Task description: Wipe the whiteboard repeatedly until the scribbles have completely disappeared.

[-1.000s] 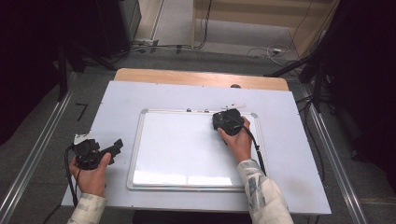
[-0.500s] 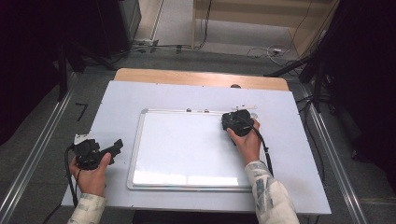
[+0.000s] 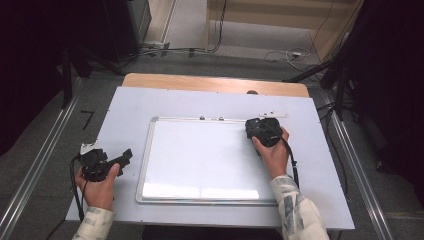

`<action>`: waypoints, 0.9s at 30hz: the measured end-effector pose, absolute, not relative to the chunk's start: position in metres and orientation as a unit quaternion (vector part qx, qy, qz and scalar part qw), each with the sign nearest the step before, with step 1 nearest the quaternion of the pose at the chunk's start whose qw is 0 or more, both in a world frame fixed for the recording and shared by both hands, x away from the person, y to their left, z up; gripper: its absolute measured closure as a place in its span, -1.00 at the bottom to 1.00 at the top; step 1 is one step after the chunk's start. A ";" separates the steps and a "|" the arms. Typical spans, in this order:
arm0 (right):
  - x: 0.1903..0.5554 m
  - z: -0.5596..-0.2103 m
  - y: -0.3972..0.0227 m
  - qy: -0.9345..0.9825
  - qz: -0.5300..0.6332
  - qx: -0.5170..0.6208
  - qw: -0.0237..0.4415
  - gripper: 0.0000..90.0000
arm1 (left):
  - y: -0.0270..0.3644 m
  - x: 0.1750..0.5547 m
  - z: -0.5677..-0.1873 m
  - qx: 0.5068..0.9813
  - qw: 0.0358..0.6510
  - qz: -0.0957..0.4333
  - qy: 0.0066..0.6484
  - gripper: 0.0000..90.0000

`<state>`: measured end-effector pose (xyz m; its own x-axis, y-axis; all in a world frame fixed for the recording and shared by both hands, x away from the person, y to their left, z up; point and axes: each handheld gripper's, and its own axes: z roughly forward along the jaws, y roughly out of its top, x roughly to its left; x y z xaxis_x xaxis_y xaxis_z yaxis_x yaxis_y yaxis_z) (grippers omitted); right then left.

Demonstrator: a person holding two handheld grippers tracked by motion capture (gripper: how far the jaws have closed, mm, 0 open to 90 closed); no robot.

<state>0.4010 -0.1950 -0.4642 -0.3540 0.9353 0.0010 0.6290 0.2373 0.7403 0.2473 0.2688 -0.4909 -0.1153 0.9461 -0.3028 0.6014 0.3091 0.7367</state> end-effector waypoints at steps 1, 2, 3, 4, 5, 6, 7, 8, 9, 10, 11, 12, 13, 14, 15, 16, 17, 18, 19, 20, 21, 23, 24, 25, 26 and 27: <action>0.399 -0.461 -0.195 0.752 0.335 0.519 0.231 -0.14 | 0.269 0.247 -0.491 0.543 0.384 0.224 0.712 -0.77; 0.397 -0.458 -0.196 0.751 0.336 0.519 0.233 -0.14 | 0.269 0.247 -0.491 0.543 0.384 0.224 0.712 -0.77; 0.395 -0.455 -0.198 0.750 0.338 0.519 0.233 -0.14 | 0.268 0.247 -0.491 0.543 0.384 0.225 0.712 -0.77; 0.394 -0.453 -0.199 0.749 0.338 0.520 0.233 -0.14 | 0.268 0.247 -0.491 0.543 0.385 0.226 0.711 -0.77; 0.392 -0.452 -0.199 0.748 0.339 0.520 0.234 -0.14 | 0.268 0.247 -0.490 0.544 0.385 0.225 0.711 -0.77; 0.390 -0.451 -0.200 0.748 0.340 0.520 0.234 -0.14 | 0.268 0.247 -0.490 0.544 0.385 0.225 0.710 -0.77; 0.389 -0.450 -0.201 0.748 0.340 0.520 0.235 -0.14 | 0.268 0.247 -0.490 0.544 0.385 0.225 0.711 -0.77; 0.387 -0.450 -0.201 0.747 0.342 0.521 0.234 -0.14 | 0.268 0.247 -0.490 0.544 0.385 0.225 0.711 -0.77; 0.386 -0.449 -0.201 0.747 0.341 0.521 0.234 -0.14 | 0.268 0.247 -0.490 0.544 0.385 0.225 0.711 -0.77; 0.384 -0.449 -0.202 0.746 0.343 0.521 0.233 -0.14 | 0.268 0.247 -0.490 0.544 0.385 0.225 0.711 -0.77; 0.383 -0.449 -0.202 0.746 0.341 0.522 0.233 -0.14 | 0.268 0.247 -0.490 0.544 0.385 0.225 0.711 -0.77; 0.382 -0.450 -0.202 0.747 0.342 0.521 0.232 -0.14 | 0.268 0.247 -0.490 0.544 0.385 0.225 0.711 -0.77; 0.381 -0.450 -0.202 0.747 0.343 0.520 0.232 -0.14 | 0.268 0.247 -0.490 0.543 0.385 0.225 0.711 -0.77; 0.379 -0.450 -0.202 0.746 0.343 0.521 0.232 -0.14 | 0.268 0.247 -0.490 0.543 0.385 0.225 0.712 -0.77; 0.378 -0.449 -0.203 0.746 0.346 0.520 0.230 -0.14 | 0.268 0.247 -0.490 0.543 0.385 0.225 0.712 -0.77; 0.377 -0.449 -0.203 0.746 0.348 0.519 0.230 -0.14 | 0.268 0.247 -0.490 0.543 0.385 0.225 0.711 -0.77; 0.375 -0.449 -0.202 0.747 0.349 0.518 0.229 -0.14 | 0.268 0.247 -0.490 0.545 0.383 0.225 0.711 -0.77; 0.374 -0.449 -0.202 0.747 0.348 0.517 0.230 -0.14 | 0.268 0.247 -0.490 0.545 0.383 0.225 0.711 -0.77; 0.372 -0.449 -0.202 0.748 0.349 0.516 0.228 -0.14 | 0.268 0.247 -0.490 0.545 0.383 0.225 0.711 -0.77; 0.371 -0.449 -0.202 0.748 0.350 0.516 0.227 -0.14 | 0.268 0.247 -0.490 0.544 0.384 0.226 0.711 -0.77; 0.370 -0.449 -0.202 0.749 0.351 0.515 0.226 -0.14 | 0.268 0.247 -0.490 0.544 0.384 0.225 0.711 -0.77; 0.366 -0.449 -0.202 0.749 0.353 0.514 0.225 -0.14 | 0.268 0.247 -0.490 0.545 0.383 0.225 0.711 -0.77; 0.365 -0.448 -0.203 0.749 0.352 0.514 0.224 -0.14 | 0.268 0.247 -0.490 0.544 0.383 0.225 0.711 -0.77; 0.363 -0.449 -0.203 0.750 0.353 0.514 0.223 -0.14 | 0.267 0.247 -0.491 0.545 0.384 0.225 0.711 -0.77; 0.361 -0.449 -0.204 0.750 0.353 0.514 0.223 -0.14 | 0.267 0.247 -0.490 0.545 0.383 0.225 0.711 -0.77; 0.360 -0.449 -0.204 0.750 0.353 0.513 0.224 -0.14 | 0.267 0.247 -0.491 0.546 0.383 0.225 0.711 -0.77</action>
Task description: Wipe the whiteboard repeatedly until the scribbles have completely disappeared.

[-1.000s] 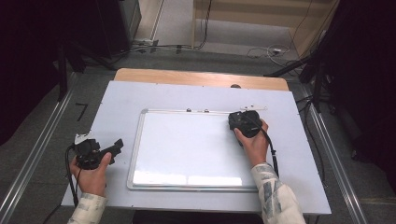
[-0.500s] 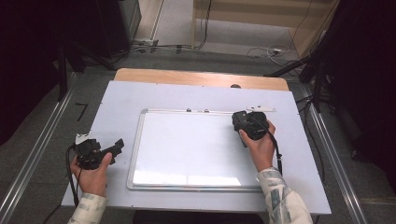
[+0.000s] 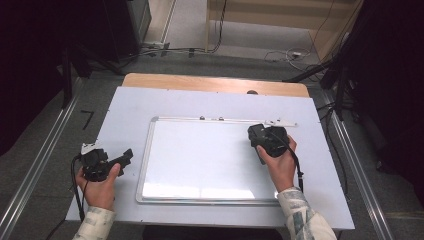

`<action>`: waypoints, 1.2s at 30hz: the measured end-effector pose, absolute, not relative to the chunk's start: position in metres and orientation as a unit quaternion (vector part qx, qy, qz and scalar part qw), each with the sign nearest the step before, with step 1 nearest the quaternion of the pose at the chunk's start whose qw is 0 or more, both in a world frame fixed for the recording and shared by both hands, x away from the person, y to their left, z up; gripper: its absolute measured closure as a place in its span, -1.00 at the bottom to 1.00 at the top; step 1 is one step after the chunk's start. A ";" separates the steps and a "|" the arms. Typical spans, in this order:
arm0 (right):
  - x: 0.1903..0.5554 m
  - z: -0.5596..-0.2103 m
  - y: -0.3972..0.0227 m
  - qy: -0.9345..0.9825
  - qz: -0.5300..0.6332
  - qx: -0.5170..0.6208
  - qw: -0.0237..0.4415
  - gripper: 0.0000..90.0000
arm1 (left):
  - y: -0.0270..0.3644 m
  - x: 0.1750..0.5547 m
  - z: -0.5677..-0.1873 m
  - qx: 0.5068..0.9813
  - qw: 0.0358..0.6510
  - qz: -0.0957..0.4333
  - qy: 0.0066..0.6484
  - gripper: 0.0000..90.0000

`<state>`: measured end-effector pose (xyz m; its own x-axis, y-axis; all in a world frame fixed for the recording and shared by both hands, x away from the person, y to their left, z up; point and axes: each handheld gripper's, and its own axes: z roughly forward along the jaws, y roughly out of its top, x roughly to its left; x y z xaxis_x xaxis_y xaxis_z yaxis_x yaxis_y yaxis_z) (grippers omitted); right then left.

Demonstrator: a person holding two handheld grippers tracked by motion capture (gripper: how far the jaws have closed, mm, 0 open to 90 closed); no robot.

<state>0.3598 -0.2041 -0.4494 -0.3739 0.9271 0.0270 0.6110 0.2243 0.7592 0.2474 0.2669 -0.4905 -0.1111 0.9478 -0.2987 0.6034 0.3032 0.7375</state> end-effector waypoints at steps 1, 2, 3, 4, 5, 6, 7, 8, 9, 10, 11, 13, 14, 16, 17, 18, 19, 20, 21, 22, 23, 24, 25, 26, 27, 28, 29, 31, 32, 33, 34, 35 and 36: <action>0.358 -0.450 -0.204 0.750 0.353 0.514 0.223 -0.14 | 0.267 0.248 -0.491 0.546 0.382 0.226 0.710 -0.77; 0.356 -0.450 -0.205 0.750 0.353 0.512 0.224 -0.14 | 0.266 0.248 -0.491 0.547 0.383 0.226 0.710 -0.77; 0.354 -0.450 -0.205 0.750 0.352 0.513 0.224 -0.14 | 0.266 0.248 -0.491 0.547 0.383 0.226 0.710 -0.77; 0.352 -0.451 -0.206 0.750 0.353 0.513 0.224 -0.14 | 0.266 0.248 -0.491 0.546 0.382 0.226 0.710 -0.77; 0.351 -0.451 -0.206 0.751 0.352 0.511 0.224 -0.14 | 0.266 0.248 -0.491 0.546 0.382 0.226 0.711 -0.77; 0.349 -0.451 -0.207 0.751 0.351 0.511 0.227 -0.14 | 0.265 0.248 -0.491 0.547 0.382 0.226 0.710 -0.77; 0.347 -0.451 -0.208 0.751 0.352 0.511 0.226 -0.14 | 0.265 0.248 -0.491 0.547 0.382 0.225 0.710 -0.77; 0.346 -0.451 -0.208 0.752 0.351 0.510 0.226 -0.14 | 0.265 0.248 -0.491 0.547 0.382 0.226 0.710 -0.77; 0.345 -0.451 -0.209 0.751 0.351 0.511 0.228 -0.14 | 0.265 0.248 -0.491 0.547 0.382 0.225 0.710 -0.77; 0.343 -0.451 -0.210 0.751 0.351 0.510 0.229 -0.14 | 0.265 0.248 -0.491 0.546 0.382 0.225 0.711 -0.77; 0.342 -0.451 -0.211 0.750 0.351 0.511 0.229 -0.14 | 0.265 0.248 -0.491 0.546 0.382 0.224 0.711 -0.77; 0.340 -0.451 -0.212 0.751 0.350 0.511 0.229 -0.14 | 0.265 0.248 -0.491 0.546 0.382 0.224 0.711 -0.77; 0.339 -0.451 -0.212 0.751 0.349 0.511 0.231 -0.14 | 0.265 0.248 -0.491 0.546 0.382 0.225 0.711 -0.77; 0.336 -0.452 -0.213 0.752 0.347 0.510 0.231 -0.14 | 0.265 0.248 -0.491 0.546 0.382 0.224 0.711 -0.77; 0.335 -0.453 -0.214 0.751 0.347 0.512 0.232 -0.14 | 0.265 0.248 -0.491 0.546 0.382 0.224 0.711 -0.77; 0.333 -0.453 -0.214 0.749 0.346 0.515 0.231 -0.14 | 0.265 0.248 -0.491 0.546 0.382 0.225 0.710 -0.77; 0.332 -0.454 -0.215 0.750 0.346 0.514 0.232 -0.14 | 0.265 0.249 -0.491 0.547 0.382 0.225 0.710 -0.77; 0.331 -0.454 -0.215 0.749 0.346 0.514 0.232 -0.14 | 0.264 0.249 -0.491 0.547 0.382 0.225 0.710 -0.77; 0.330 -0.455 -0.216 0.749 0.346 0.515 0.233 -0.14 | 0.264 0.249 -0.491 0.547 0.382 0.224 0.710 -0.77; 0.329 -0.455 -0.216 0.748 0.346 0.516 0.233 -0.14 | 0.264 0.249 -0.491 0.547 0.382 0.224 0.710 -0.77; 0.328 -0.455 -0.216 0.748 0.347 0.516 0.232 -0.14 | 0.264 0.249 -0.491 0.548 0.381 0.224 0.710 -0.77; 0.327 -0.455 -0.217 0.748 0.346 0.516 0.233 -0.14 | 0.264 0.249 -0.491 0.549 0.381 0.225 0.709 -0.77; 0.326 -0.455 -0.217 0.747 0.346 0.518 0.234 -0.14 | 0.264 0.249 -0.491 0.549 0.380 0.224 0.709 -0.77; 0.325 -0.455 -0.218 0.748 0.345 0.516 0.236 -0.14 | 0.264 0.249 -0.491 0.549 0.381 0.224 0.709 -0.77; 0.324 -0.455 -0.218 0.746 0.344 0.518 0.237 -0.14 | 0.264 0.249 -0.491 0.549 0.381 0.224 0.710 -0.77; 0.323 -0.455 -0.219 0.745 0.345 0.519 0.236 -0.14 | 0.264 0.249 -0.491 0.549 0.381 0.224 0.710 -0.77; 0.321 -0.455 -0.220 0.745 0.345 0.521 0.235 -0.14 | 0.264 0.249 -0.491 0.549 0.381 0.224 0.710 -0.77; 0.319 -0.457 -0.221 0.744 0.344 0.521 0.238 -0.14 | 0.264 0.249 -0.491 0.549 0.381 0.224 0.709 -0.77; 0.318 -0.457 -0.222 0.744 0.344 0.523 0.236 -0.14 | 0.264 0.249 -0.491 0.549 0.381 0.225 0.709 -0.77; 0.317 -0.458 -0.222 0.744 0.343 0.523 0.236 -0.14 | 0.264 0.249 -0.491 0.549 0.382 0.224 0.709 -0.77; 0.315 -0.459 -0.223 0.742 0.342 0.525 0.237 -0.14 | 0.264 0.249 -0.491 0.549 0.382 0.224 0.709 -0.77; 0.314 -0.459 -0.224 0.742 0.341 0.526 0.238 -0.14 | 0.263 0.249 -0.491 0.548 0.383 0.224 0.709 -0.77; 0.313 -0.460 -0.225 0.740 0.340 0.530 0.238 -0.14 | 0.263 0.249 -0.491 0.547 0.383 0.225 0.710 -0.77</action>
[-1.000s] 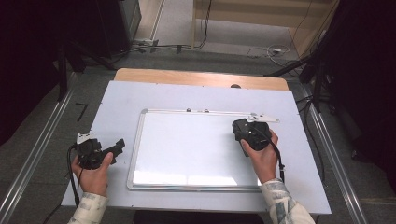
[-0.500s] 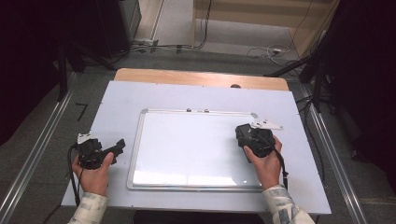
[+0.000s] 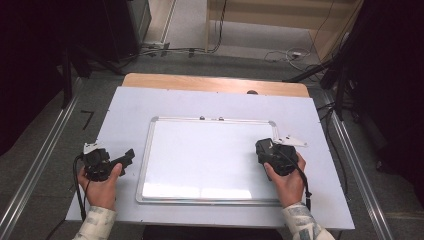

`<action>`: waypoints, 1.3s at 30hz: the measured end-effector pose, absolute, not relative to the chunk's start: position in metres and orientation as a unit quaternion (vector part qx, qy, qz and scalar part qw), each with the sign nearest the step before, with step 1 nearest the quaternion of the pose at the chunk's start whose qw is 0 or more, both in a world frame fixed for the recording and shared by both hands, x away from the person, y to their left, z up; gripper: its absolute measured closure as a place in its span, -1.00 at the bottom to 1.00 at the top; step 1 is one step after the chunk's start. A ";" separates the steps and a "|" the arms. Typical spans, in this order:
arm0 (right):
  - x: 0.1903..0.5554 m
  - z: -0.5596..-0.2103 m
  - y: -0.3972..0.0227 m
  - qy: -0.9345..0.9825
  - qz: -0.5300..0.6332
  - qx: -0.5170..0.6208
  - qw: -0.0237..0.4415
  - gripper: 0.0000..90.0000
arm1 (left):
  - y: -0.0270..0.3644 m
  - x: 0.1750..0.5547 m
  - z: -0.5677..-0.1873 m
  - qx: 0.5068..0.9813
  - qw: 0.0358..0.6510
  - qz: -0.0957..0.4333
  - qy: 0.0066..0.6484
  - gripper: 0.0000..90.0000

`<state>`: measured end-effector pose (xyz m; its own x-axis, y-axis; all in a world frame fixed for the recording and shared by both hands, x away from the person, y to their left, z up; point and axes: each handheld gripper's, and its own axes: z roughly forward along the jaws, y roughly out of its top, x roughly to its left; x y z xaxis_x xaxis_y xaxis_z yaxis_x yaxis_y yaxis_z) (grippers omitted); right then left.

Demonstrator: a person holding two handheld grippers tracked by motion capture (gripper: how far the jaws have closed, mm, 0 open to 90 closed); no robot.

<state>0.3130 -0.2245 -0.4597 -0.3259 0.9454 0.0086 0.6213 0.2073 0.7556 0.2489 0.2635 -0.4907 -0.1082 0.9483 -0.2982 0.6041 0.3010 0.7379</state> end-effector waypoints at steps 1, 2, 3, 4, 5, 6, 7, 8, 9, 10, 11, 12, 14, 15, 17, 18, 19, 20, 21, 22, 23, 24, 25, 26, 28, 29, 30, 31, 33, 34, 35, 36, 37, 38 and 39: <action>0.312 -0.460 -0.226 0.738 0.341 0.532 0.239 -0.14 | 0.264 0.249 -0.491 0.547 0.383 0.224 0.710 -0.77; 0.310 -0.460 -0.227 0.735 0.341 0.535 0.241 -0.14 | 0.264 0.249 -0.491 0.548 0.383 0.223 0.709 -0.77; 0.309 -0.460 -0.228 0.732 0.341 0.538 0.241 -0.14 | 0.264 0.249 -0.491 0.547 0.384 0.223 0.709 -0.77; 0.308 -0.460 -0.229 0.730 0.341 0.540 0.242 -0.14 | 0.264 0.249 -0.491 0.547 0.384 0.223 0.709 -0.77; 0.306 -0.460 -0.230 0.728 0.342 0.543 0.241 -0.14 | 0.264 0.249 -0.490 0.547 0.384 0.223 0.709 -0.77; 0.305 -0.460 -0.231 0.728 0.341 0.543 0.244 -0.14 | 0.264 0.249 -0.490 0.548 0.384 0.223 0.709 -0.77; 0.303 -0.460 -0.231 0.727 0.339 0.544 0.245 -0.14 | 0.264 0.249 -0.491 0.548 0.384 0.223 0.709 -0.77; 0.302 -0.460 -0.231 0.727 0.338 0.544 0.248 -0.14 | 0.263 0.249 -0.490 0.549 0.385 0.223 0.708 -0.77; 0.301 -0.460 -0.232 0.726 0.337 0.547 0.248 -0.14 | 0.263 0.249 -0.490 0.548 0.385 0.224 0.708 -0.77; 0.301 -0.460 -0.233 0.725 0.337 0.546 0.250 -0.14 | 0.263 0.249 -0.490 0.548 0.386 0.224 0.708 -0.77; 0.300 -0.460 -0.233 0.723 0.337 0.549 0.249 -0.14 | 0.264 0.249 -0.490 0.548 0.385 0.223 0.708 -0.77; 0.299 -0.460 -0.234 0.722 0.337 0.550 0.250 -0.14 | 0.264 0.249 -0.490 0.549 0.385 0.223 0.708 -0.77; 0.297 -0.460 -0.236 0.719 0.338 0.554 0.250 -0.14 | 0.264 0.249 -0.490 0.549 0.386 0.223 0.707 -0.77; 0.297 -0.460 -0.236 0.718 0.338 0.555 0.251 -0.14 | 0.264 0.249 -0.490 0.549 0.386 0.223 0.707 -0.77; 0.295 -0.459 -0.237 0.717 0.339 0.555 0.252 -0.14 | 0.263 0.249 -0.490 0.550 0.385 0.223 0.707 -0.77; 0.294 -0.459 -0.238 0.716 0.338 0.556 0.252 -0.14 | 0.263 0.249 -0.490 0.550 0.385 0.223 0.706 -0.77; 0.293 -0.459 -0.238 0.716 0.338 0.556 0.254 -0.14 | 0.263 0.249 -0.490 0.550 0.386 0.224 0.706 -0.77; 0.292 -0.459 -0.238 0.715 0.337 0.558 0.253 -0.14 | 0.263 0.249 -0.490 0.550 0.386 0.224 0.706 -0.77; 0.291 -0.460 -0.239 0.714 0.337 0.558 0.254 -0.14 | 0.263 0.249 -0.490 0.550 0.386 0.223 0.706 -0.77; 0.290 -0.460 -0.239 0.714 0.337 0.559 0.255 -0.14 | 0.263 0.249 -0.490 0.550 0.386 0.223 0.706 -0.77; 0.289 -0.460 -0.240 0.712 0.337 0.560 0.256 -0.14 | 0.263 0.249 -0.490 0.549 0.387 0.223 0.706 -0.77; 0.288 -0.460 -0.240 0.712 0.336 0.561 0.256 -0.14 | 0.263 0.249 -0.490 0.549 0.387 0.223 0.706 -0.77; 0.287 -0.460 -0.240 0.711 0.335 0.562 0.257 -0.14 | 0.263 0.249 -0.490 0.549 0.387 0.223 0.706 -0.77; 0.286 -0.460 -0.241 0.710 0.335 0.563 0.258 -0.14 | 0.263 0.249 -0.490 0.549 0.387 0.223 0.706 -0.77; 0.284 -0.461 -0.241 0.706 0.333 0.568 0.260 -0.14 | 0.263 0.249 -0.490 0.550 0.386 0.223 0.706 -0.77; 0.283 -0.462 -0.241 0.704 0.331 0.573 0.259 -0.14 | 0.263 0.249 -0.490 0.551 0.385 0.223 0.706 -0.77; 0.281 -0.463 -0.241 0.703 0.332 0.573 0.259 -0.14 | 0.262 0.249 -0.490 0.551 0.385 0.224 0.706 -0.77; 0.280 -0.464 -0.240 0.703 0.329 0.575 0.259 -0.14 | 0.262 0.249 -0.490 0.552 0.385 0.224 0.706 -0.77; 0.278 -0.466 -0.236 0.704 0.325 0.576 0.259 -0.14 | 0.261 0.249 -0.490 0.552 0.385 0.222 0.706 -0.77; 0.277 -0.466 -0.235 0.705 0.322 0.576 0.262 -0.15 | 0.261 0.249 -0.490 0.551 0.386 0.223 0.706 -0.77; 0.277 -0.467 -0.233 0.704 0.319 0.577 0.264 -0.15 | 0.261 0.249 -0.489 0.551 0.386 0.223 0.705 -0.77; 0.276 -0.468 -0.232 0.704 0.319 0.577 0.264 -0.15 | 0.261 0.249 -0.489 0.551 0.386 0.222 0.705 -0.77; 0.276 -0.469 -0.231 0.702 0.316 0.582 0.264 -0.15 | 0.261 0.249 -0.489 0.551 0.386 0.223 0.705 -0.77; 0.275 -0.470 -0.230 0.700 0.315 0.585 0.263 -0.15 | 0.261 0.250 -0.490 0.552 0.385 0.222 0.706 -0.77; 0.275 -0.471 -0.229 0.698 0.315 0.587 0.262 -0.15 | 0.262 0.250 -0.490 0.551 0.385 0.222 0.706 -0.77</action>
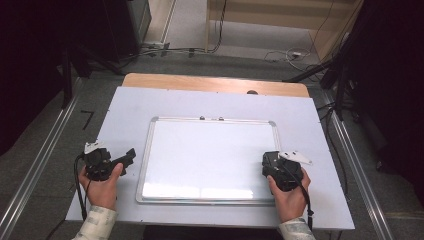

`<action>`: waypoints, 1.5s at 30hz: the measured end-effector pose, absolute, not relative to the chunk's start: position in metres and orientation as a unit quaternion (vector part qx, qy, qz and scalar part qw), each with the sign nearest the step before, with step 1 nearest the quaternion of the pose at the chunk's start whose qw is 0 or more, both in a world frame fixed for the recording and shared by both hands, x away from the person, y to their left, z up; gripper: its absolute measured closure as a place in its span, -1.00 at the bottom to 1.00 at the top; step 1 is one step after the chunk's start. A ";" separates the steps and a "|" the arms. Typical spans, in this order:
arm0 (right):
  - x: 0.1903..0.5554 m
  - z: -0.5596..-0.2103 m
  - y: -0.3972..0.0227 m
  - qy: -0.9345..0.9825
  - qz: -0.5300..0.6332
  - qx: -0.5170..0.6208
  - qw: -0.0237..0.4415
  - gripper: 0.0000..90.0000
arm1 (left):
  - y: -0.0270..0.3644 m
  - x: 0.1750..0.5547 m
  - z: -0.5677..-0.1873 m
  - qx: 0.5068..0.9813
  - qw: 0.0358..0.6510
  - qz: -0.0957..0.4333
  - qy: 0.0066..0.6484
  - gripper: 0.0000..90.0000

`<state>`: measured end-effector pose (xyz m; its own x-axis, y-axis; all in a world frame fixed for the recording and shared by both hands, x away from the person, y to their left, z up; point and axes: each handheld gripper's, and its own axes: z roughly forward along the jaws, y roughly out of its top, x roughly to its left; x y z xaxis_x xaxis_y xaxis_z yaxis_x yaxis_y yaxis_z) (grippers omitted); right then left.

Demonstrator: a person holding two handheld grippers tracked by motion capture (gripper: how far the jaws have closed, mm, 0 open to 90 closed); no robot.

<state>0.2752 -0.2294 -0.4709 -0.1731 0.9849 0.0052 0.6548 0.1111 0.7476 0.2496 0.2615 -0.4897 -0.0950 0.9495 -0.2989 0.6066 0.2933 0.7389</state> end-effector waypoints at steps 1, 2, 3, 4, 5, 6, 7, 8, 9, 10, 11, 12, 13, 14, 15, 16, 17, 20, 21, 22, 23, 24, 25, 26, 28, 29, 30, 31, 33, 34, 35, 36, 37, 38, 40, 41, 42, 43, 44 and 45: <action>0.275 -0.472 -0.229 0.696 0.313 0.591 0.262 -0.15 | 0.262 0.250 -0.490 0.551 0.385 0.222 0.706 -0.77; 0.275 -0.473 -0.228 0.695 0.309 0.593 0.262 -0.15 | 0.262 0.250 -0.490 0.551 0.386 0.222 0.706 -0.77; 0.275 -0.474 -0.227 0.694 0.308 0.596 0.264 -0.15 | 0.262 0.250 -0.490 0.551 0.386 0.222 0.706 -0.77; 0.275 -0.475 -0.226 0.692 0.307 0.599 0.262 -0.15 | 0.262 0.250 -0.490 0.550 0.386 0.223 0.706 -0.77; 0.275 -0.477 -0.226 0.691 0.305 0.601 0.262 -0.15 | 0.262 0.250 -0.490 0.551 0.386 0.223 0.706 -0.77; 0.275 -0.478 -0.224 0.689 0.303 0.604 0.262 -0.15 | 0.262 0.250 -0.490 0.551 0.386 0.223 0.706 -0.77; 0.274 -0.480 -0.223 0.687 0.301 0.606 0.263 -0.15 | 0.262 0.250 -0.490 0.551 0.386 0.223 0.706 -0.77; 0.274 -0.481 -0.222 0.687 0.298 0.608 0.265 -0.15 | 0.262 0.250 -0.490 0.552 0.386 0.223 0.705 -0.77; 0.275 -0.483 -0.221 0.687 0.295 0.608 0.267 -0.15 | 0.262 0.250 -0.490 0.551 0.386 0.223 0.705 -0.77; 0.275 -0.484 -0.221 0.683 0.290 0.613 0.271 -0.15 | 0.262 0.250 -0.490 0.551 0.386 0.223 0.705 -0.77; 0.275 -0.485 -0.221 0.681 0.289 0.616 0.270 -0.15 | 0.262 0.250 -0.490 0.550 0.387 0.223 0.706 -0.77; 0.275 -0.487 -0.221 0.682 0.287 0.617 0.269 -0.15 | 0.262 0.250 -0.490 0.550 0.386 0.224 0.706 -0.77; 0.276 -0.489 -0.221 0.682 0.282 0.619 0.270 -0.15 | 0.262 0.250 -0.490 0.550 0.386 0.223 0.706 -0.77; 0.276 -0.491 -0.222 0.681 0.279 0.622 0.267 -0.15 | 0.262 0.250 -0.490 0.550 0.387 0.223 0.706 -0.77; 0.277 -0.493 -0.223 0.679 0.280 0.625 0.264 -0.15 | 0.262 0.250 -0.489 0.550 0.387 0.223 0.706 -0.77; 0.277 -0.493 -0.223 0.679 0.280 0.624 0.265 -0.15 | 0.262 0.250 -0.489 0.550 0.387 0.223 0.706 -0.77; 0.277 -0.493 -0.223 0.680 0.279 0.624 0.265 -0.15 | 0.262 0.250 -0.489 0.550 0.387 0.223 0.706 -0.77; 0.277 -0.493 -0.223 0.679 0.279 0.624 0.266 -0.18 | 0.262 0.250 -0.490 0.550 0.386 0.223 0.706 -0.77; 0.277 -0.492 -0.223 0.679 0.282 0.623 0.267 -0.21 | 0.262 0.250 -0.490 0.550 0.387 0.223 0.706 -0.77; 0.277 -0.492 -0.223 0.679 0.281 0.622 0.268 -0.25 | 0.262 0.250 -0.490 0.550 0.386 0.223 0.706 -0.77; 0.278 -0.492 -0.224 0.680 0.283 0.621 0.268 -0.30 | 0.262 0.250 -0.490 0.550 0.386 0.222 0.706 -0.77; 0.278 -0.492 -0.224 0.682 0.286 0.619 0.265 -0.33 | 0.262 0.250 -0.490 0.550 0.386 0.222 0.706 -0.77; 0.277 -0.491 -0.225 0.681 0.288 0.618 0.267 -0.35 | 0.262 0.250 -0.490 0.550 0.386 0.222 0.707 -0.77; 0.277 -0.490 -0.226 0.680 0.291 0.618 0.266 -0.36 | 0.262 0.250 -0.490 0.550 0.386 0.222 0.706 -0.77; 0.276 -0.487 -0.228 0.678 0.300 0.617 0.265 -0.38 | 0.262 0.250 -0.490 0.551 0.386 0.222 0.706 -0.77; 0.276 -0.485 -0.228 0.677 0.304 0.615 0.265 -0.39 | 0.262 0.250 -0.490 0.552 0.385 0.222 0.706 -0.77; 0.275 -0.483 -0.229 0.677 0.309 0.613 0.265 -0.40 | 0.262 0.250 -0.490 0.551 0.385 0.222 0.706 -0.77; 0.274 -0.480 -0.230 0.676 0.315 0.612 0.264 -0.40 | 0.262 0.250 -0.490 0.551 0.385 0.222 0.706 -0.77; 0.273 -0.475 -0.231 0.679 0.323 0.605 0.262 -0.40 | 0.262 0.250 -0.490 0.551 0.385 0.223 0.707 -0.77; 0.272 -0.473 -0.231 0.678 0.330 0.603 0.259 -0.40 | 0.262 0.250 -0.490 0.551 0.384 0.223 0.706 -0.77; 0.271 -0.470 -0.232 0.680 0.336 0.599 0.256 -0.41 | 0.262 0.250 -0.490 0.551 0.384 0.223 0.706 -0.77; 0.270 -0.467 -0.232 0.681 0.337 0.597 0.258 -0.41 | 0.262 0.250 -0.490 0.551 0.384 0.224 0.707 -0.77; 0.269 -0.464 -0.233 0.683 0.340 0.594 0.256 -0.41 | 0.262 0.250 -0.490 0.551 0.384 0.223 0.707 -0.77; 0.268 -0.462 -0.234 0.685 0.346 0.591 0.249 -0.42 | 0.262 0.250 -0.490 0.550 0.384 0.223 0.707 -0.77; 0.266 -0.457 -0.238 0.687 0.359 0.585 0.239 -0.42 | 0.262 0.249 -0.490 0.550 0.383 0.223 0.707 -0.77; 0.265 -0.455 -0.240 0.690 0.370 0.578 0.230 -0.42 | 0.262 0.249 -0.490 0.551 0.383 0.224 0.707 -0.77; 0.264 -0.453 -0.242 0.690 0.378 0.577 0.221 -0.42 | 0.262 0.249 -0.490 0.551 0.383 0.224 0.707 -0.77; 0.263 -0.452 -0.244 0.690 0.383 0.575 0.215 -0.42 | 0.262 0.249 -0.490 0.551 0.383 0.224 0.707 -0.77; 0.262 -0.450 -0.247 0.693 0.386 0.571 0.213 -0.43 | 0.262 0.249 -0.490 0.551 0.383 0.224 0.707 -0.77; 0.261 -0.449 -0.249 0.692 0.389 0.570 0.212 -0.43 | 0.262 0.249 -0.490 0.551 0.383 0.224 0.707 -0.77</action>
